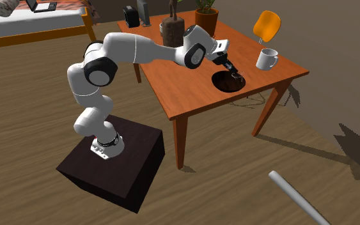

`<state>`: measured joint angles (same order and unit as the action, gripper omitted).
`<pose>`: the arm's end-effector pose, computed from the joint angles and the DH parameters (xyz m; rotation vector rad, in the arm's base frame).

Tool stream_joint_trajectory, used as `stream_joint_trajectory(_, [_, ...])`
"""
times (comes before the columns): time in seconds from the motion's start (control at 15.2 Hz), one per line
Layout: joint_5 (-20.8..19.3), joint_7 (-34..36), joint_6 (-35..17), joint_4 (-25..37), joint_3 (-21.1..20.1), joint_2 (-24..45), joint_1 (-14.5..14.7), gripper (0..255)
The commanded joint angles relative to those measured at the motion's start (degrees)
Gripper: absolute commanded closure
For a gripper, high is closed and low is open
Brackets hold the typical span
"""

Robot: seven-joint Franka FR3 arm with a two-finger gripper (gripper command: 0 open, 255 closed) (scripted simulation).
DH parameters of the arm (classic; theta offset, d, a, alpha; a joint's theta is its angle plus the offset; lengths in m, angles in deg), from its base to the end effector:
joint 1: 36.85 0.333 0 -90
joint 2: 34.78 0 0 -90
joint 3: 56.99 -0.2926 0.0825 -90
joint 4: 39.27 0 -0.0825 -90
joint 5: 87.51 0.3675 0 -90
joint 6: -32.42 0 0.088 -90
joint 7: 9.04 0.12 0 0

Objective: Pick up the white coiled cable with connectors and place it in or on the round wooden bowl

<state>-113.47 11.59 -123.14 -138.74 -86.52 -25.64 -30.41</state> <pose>0.5266 0.3721 0.5627 -2.6156 -0.7485 -1.2559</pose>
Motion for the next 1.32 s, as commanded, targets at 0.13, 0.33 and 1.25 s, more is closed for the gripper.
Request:
stream_joint_trajectory(0.13, [-2.4, 2.2, -2.5, -1.9, 0.8, 0.7, 0.4, 255])
stream_joint_trajectory(0.33, [-3.8, 3.5, -3.8, -2.9, 1.4, 1.1, 0.7, 255])
stream_joint_trajectory(1.25, [0.8, 0.5, -3.4, -6.2, -0.1, -3.4, -1.0, 0])
